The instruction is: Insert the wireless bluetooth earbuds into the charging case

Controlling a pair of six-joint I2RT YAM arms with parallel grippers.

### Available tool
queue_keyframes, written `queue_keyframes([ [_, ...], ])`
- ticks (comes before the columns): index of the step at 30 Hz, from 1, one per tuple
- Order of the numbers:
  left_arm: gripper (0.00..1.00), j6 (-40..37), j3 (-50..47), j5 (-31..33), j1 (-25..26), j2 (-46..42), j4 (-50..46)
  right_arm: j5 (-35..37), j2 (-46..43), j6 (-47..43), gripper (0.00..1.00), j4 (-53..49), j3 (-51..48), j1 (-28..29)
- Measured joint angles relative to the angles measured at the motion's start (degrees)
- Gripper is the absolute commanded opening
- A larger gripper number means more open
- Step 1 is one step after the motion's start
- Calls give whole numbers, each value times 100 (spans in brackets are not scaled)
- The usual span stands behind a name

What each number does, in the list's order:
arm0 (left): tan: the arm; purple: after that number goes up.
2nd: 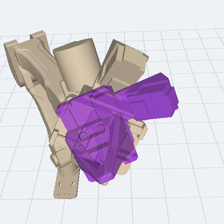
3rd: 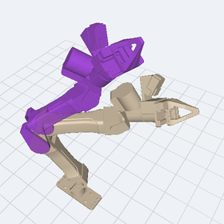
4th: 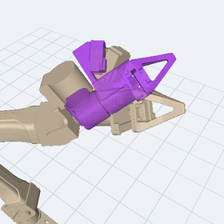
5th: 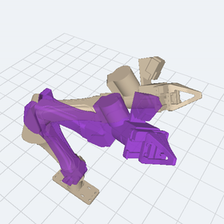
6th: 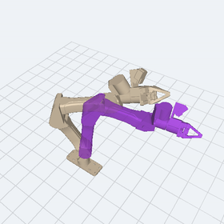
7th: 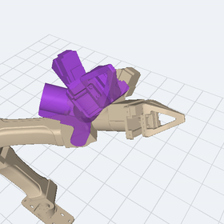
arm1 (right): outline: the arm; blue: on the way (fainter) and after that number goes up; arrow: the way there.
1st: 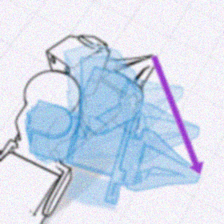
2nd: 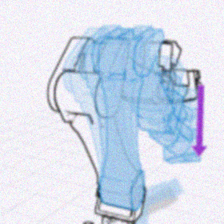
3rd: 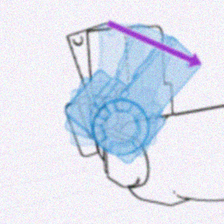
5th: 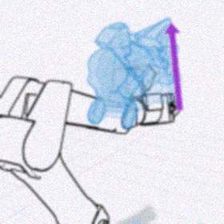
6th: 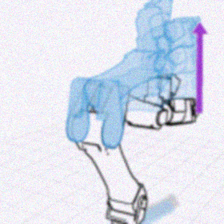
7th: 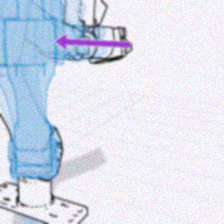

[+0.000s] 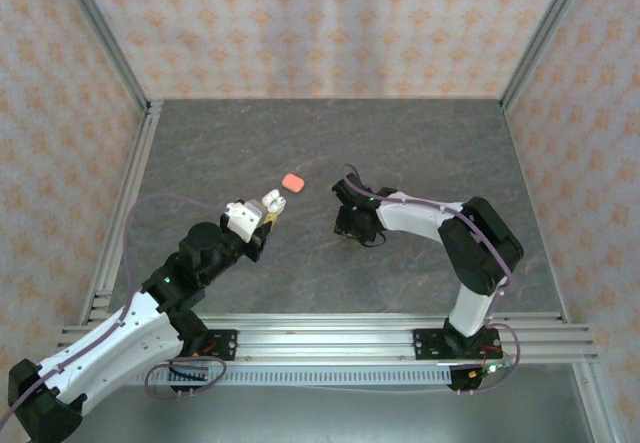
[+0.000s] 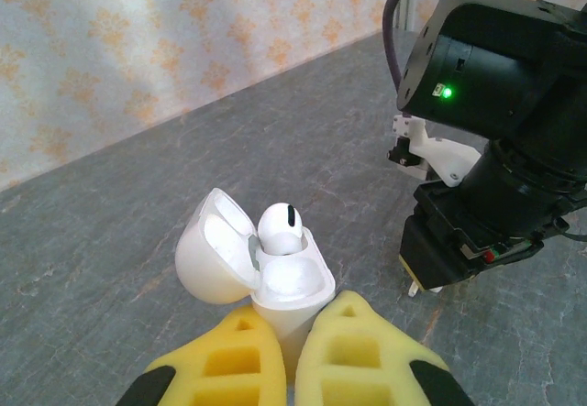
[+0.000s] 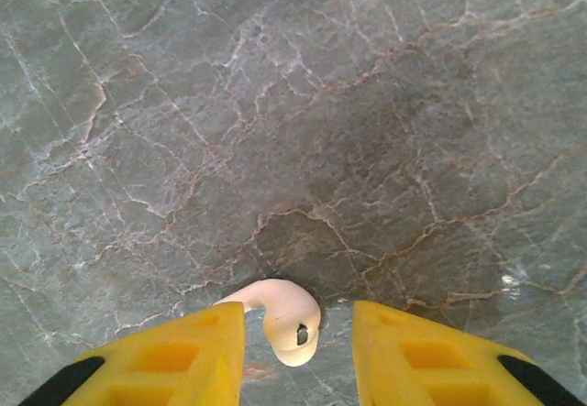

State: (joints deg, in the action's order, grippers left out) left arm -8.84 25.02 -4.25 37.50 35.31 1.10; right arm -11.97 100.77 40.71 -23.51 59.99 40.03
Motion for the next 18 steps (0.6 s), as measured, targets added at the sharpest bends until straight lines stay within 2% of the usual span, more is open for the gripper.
queue_keyframes([
  [18, 0, -2, 0, -15, 0, 46, 7, -48, 164, -260, 19, -2, 146, -33],
])
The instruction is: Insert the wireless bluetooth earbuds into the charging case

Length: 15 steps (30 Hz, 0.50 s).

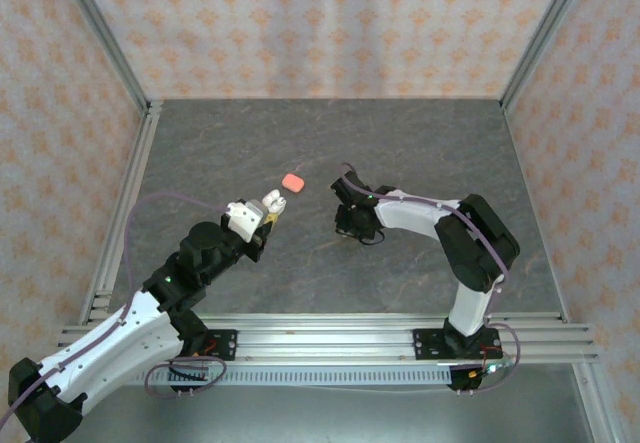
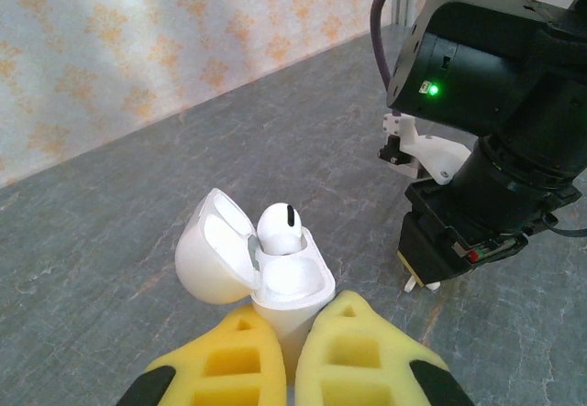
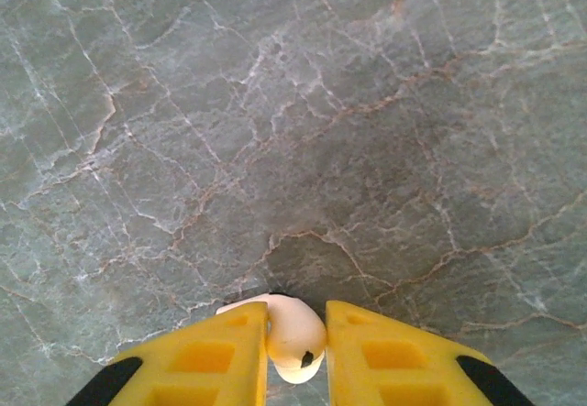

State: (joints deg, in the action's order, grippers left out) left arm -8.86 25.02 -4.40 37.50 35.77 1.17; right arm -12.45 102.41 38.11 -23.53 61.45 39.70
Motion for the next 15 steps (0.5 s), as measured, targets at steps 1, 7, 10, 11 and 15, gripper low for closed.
queue_keyframes([
  [1, 0, 0, 0, -7, 0, 0, 0, 0, 20, -44, 17, -7, 39, 0],
  [7, 0, -17, 2, -219, 0, 11, 4, 92, -4, -387, 14, -247, 195, 0],
  [10, 0, -31, 79, -466, 0, 160, 46, 236, -251, -634, 13, -562, 223, 0],
  [11, 0, -44, 125, -566, 0, 245, 66, 299, -407, -737, 13, -706, 243, 0],
  [15, 0, -61, 271, -887, 0, 614, 238, 570, -1130, -1145, 12, -1182, 415, 0],
])
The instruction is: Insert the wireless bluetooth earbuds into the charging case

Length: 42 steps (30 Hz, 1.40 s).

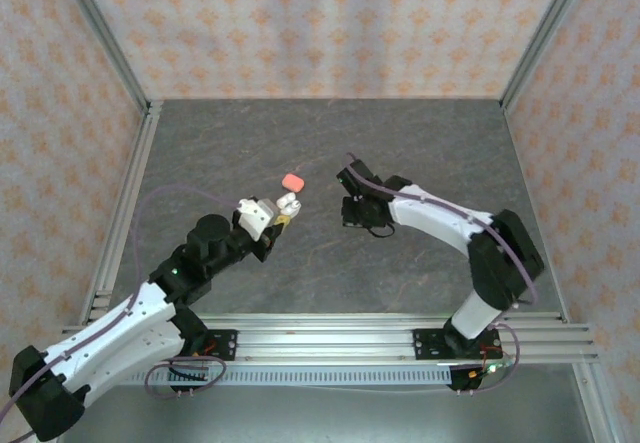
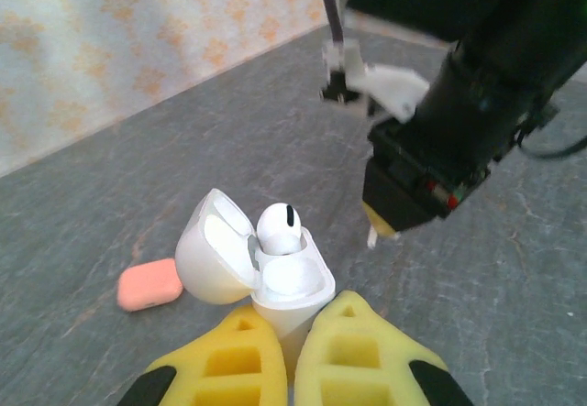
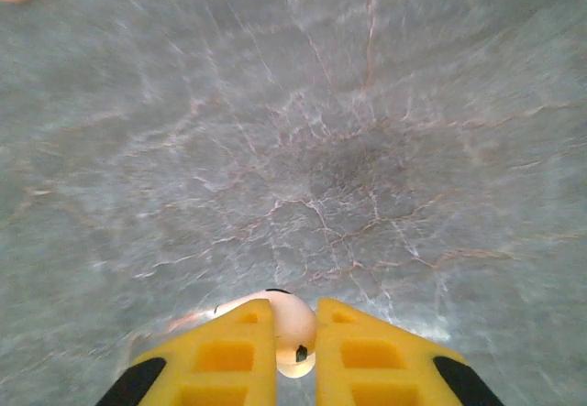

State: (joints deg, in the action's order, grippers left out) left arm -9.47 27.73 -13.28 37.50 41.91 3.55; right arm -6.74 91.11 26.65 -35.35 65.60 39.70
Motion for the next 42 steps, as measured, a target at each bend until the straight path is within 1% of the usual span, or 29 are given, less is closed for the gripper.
queue_keyframes([
  [5, 0, 0, 114, -422, 0, 450, 273, 289, -820, -557, 11, -584, 378, 13],
  [11, 0, -94, 702, -1075, 0, 1141, 269, 710, -1307, -1145, 10, -1215, 992, 262],
  [19, 0, -114, 1012, -1661, 0, 1307, 282, 1027, -1751, -1659, 9, -1394, 1499, 769],
  [25, 0, -109, 1104, -1832, 0, 1414, 225, 1196, -1751, -2033, 9, -1388, 1683, 1193],
  [33, 0, -83, 1178, -1956, 0, 1576, 221, 1298, -1746, -2494, 10, -1198, 1692, 1685],
  [38, 0, 142, 1178, -1982, -2, 1648, 284, 1340, -1746, -2686, 10, -1038, 1683, 1777],
  [42, 0, 391, 1178, -1998, -2, 1648, 525, 1316, -1777, -2793, 10, -776, 1545, 1779],
])
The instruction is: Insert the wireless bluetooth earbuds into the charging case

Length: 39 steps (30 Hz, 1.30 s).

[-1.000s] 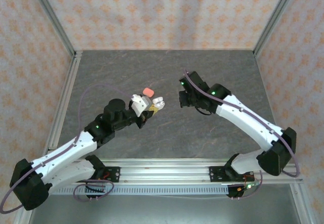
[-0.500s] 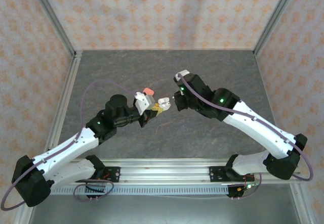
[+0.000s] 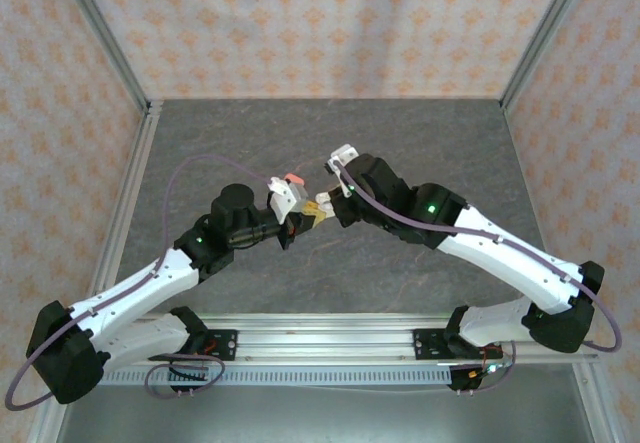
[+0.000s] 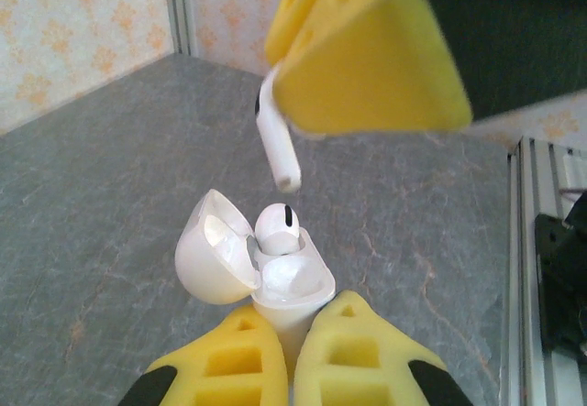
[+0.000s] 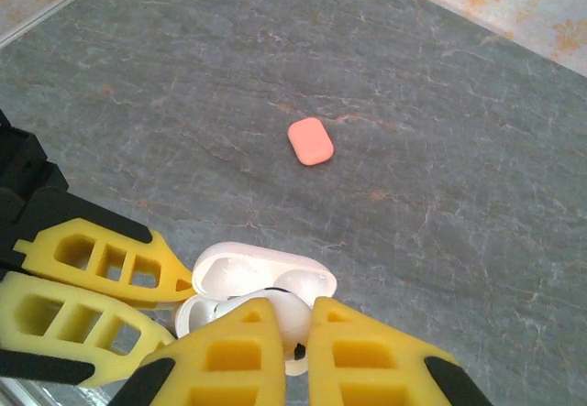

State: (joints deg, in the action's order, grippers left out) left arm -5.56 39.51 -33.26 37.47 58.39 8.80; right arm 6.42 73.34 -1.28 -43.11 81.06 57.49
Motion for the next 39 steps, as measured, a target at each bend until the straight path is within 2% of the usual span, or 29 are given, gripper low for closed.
queue_keyframes([
  [13, 0, 415, 0, 2, 0, 0, 227, -35, -57, -387, 10, 389, -341, 114],
  [32, 0, 494, 22, 9, 0, -17, 262, 105, -164, -911, 10, 525, -535, 125],
  [39, 0, 560, 24, 24, 0, -24, 256, -260, -221, -1049, 10, 616, -627, 125],
])
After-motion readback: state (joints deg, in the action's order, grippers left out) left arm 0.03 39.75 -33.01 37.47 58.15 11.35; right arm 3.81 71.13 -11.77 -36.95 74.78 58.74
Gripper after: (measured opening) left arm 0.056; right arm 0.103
